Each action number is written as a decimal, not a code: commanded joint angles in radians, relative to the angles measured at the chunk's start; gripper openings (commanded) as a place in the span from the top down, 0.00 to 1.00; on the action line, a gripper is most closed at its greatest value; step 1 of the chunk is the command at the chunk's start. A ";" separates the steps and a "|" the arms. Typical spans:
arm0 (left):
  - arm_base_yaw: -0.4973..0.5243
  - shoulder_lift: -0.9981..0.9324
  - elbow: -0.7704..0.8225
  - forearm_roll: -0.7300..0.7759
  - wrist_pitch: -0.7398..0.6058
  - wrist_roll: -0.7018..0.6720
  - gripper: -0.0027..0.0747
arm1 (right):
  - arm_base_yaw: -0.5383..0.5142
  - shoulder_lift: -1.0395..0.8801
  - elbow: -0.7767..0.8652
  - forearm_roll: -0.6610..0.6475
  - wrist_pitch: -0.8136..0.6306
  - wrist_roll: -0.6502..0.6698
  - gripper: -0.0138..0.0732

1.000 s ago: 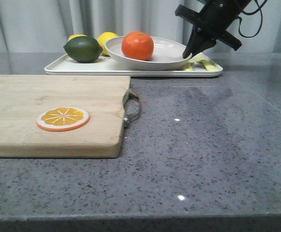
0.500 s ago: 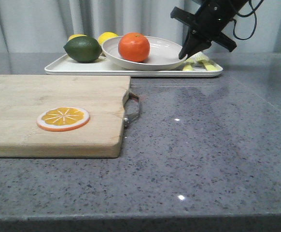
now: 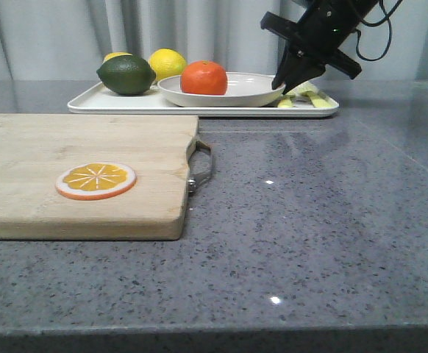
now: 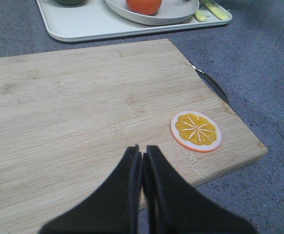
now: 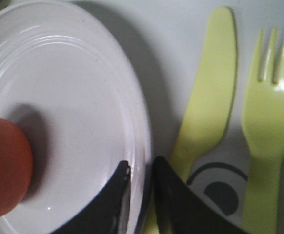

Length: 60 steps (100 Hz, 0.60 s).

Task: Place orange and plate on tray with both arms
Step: 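Lower the plate onto the tray, open the right gripper and withdraw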

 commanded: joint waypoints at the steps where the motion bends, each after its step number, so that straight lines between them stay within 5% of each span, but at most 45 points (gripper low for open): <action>1: 0.003 0.003 -0.027 -0.013 -0.078 -0.009 0.99 | 0.000 -0.068 -0.034 0.024 -0.026 -0.012 0.59; 19: 0.003 0.003 -0.027 -0.013 -0.078 -0.009 0.99 | 0.000 -0.071 -0.037 0.024 -0.019 -0.012 0.41; 60: 0.003 0.003 -0.027 -0.013 -0.078 -0.009 0.99 | -0.016 -0.086 -0.174 0.015 0.155 -0.012 0.42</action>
